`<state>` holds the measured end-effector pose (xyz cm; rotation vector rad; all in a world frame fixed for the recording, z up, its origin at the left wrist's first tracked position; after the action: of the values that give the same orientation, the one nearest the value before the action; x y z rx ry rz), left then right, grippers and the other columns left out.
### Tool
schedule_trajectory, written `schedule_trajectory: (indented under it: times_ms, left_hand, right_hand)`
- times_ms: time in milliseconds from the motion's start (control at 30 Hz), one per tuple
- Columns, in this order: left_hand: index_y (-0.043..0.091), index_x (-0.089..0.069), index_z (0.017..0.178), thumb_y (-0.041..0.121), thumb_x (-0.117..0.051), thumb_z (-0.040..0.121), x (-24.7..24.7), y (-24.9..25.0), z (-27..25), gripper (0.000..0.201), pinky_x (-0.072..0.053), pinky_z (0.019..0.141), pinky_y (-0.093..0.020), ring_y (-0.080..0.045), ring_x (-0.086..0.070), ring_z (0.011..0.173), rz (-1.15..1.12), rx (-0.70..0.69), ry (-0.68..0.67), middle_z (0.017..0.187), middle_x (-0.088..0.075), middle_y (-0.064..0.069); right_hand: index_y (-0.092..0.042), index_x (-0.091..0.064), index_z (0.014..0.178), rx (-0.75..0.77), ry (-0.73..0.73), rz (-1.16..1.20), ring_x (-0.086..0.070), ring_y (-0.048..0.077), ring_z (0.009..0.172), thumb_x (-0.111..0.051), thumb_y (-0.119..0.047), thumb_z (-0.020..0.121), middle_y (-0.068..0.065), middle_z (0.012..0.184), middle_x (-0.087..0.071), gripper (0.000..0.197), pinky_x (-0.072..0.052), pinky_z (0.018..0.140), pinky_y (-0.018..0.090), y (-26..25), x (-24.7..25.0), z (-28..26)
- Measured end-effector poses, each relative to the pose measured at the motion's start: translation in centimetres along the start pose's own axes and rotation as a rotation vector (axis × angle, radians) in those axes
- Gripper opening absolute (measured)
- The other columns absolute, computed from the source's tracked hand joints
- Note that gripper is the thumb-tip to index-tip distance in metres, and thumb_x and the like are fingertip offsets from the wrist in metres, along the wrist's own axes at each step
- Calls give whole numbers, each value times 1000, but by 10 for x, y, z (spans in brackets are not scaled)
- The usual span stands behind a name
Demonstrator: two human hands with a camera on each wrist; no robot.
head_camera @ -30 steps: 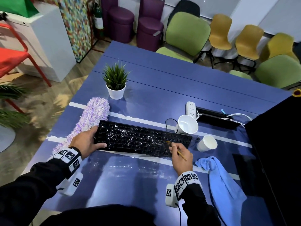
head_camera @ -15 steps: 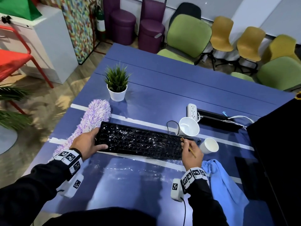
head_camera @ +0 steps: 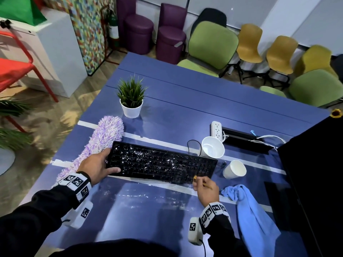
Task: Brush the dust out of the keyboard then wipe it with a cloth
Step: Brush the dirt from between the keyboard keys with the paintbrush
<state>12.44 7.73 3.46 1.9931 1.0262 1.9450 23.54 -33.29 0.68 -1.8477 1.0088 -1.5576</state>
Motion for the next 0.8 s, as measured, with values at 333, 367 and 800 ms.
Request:
schedule_trajectory:
  times_ms: [333, 367, 800]
  left_hand:
    - [26, -49, 107, 50, -76, 69, -5, -9, -2, 53, -47, 61, -33, -22, -60, 65, 5, -10, -2, 62, -60, 6]
    - [25, -48, 107, 51, -74, 70, -6, -11, -3, 52, -48, 60, -33, -21, -59, 63, 13, -12, -3, 60, -60, 5]
    - [27, -47, 109, 53, -69, 75, -13, -19, -4, 49, -49, 58, -33, -14, -57, 61, -14, -47, -23, 65, -59, 4]
  right_hand:
    - [-12, -69, 86, 18, 25, 133, -72, 16, 70, -49, -16, 97, 1, 73, -74, 24, -58, 67, 22, -19, 9, -10]
    - [-11, -70, 88, 37, 50, 174, -72, 17, 69, -45, -17, 99, 1, 73, -74, 28, -57, 65, 22, -25, 13, -13]
    - [-26, -73, 97, 212, 72, 75, -64, 11, 69, -56, -17, 90, 0, 76, -72, 20, -54, 73, 30, -67, -9, -37]
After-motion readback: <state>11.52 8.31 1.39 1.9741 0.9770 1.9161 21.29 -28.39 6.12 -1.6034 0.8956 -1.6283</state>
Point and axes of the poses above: each hand's wrist, its own z-axis towards the middle knuckle, its own x-axis out of the back of the hand, y = z × x, the point moved 8 cm from there along z, towards the middle knuckle
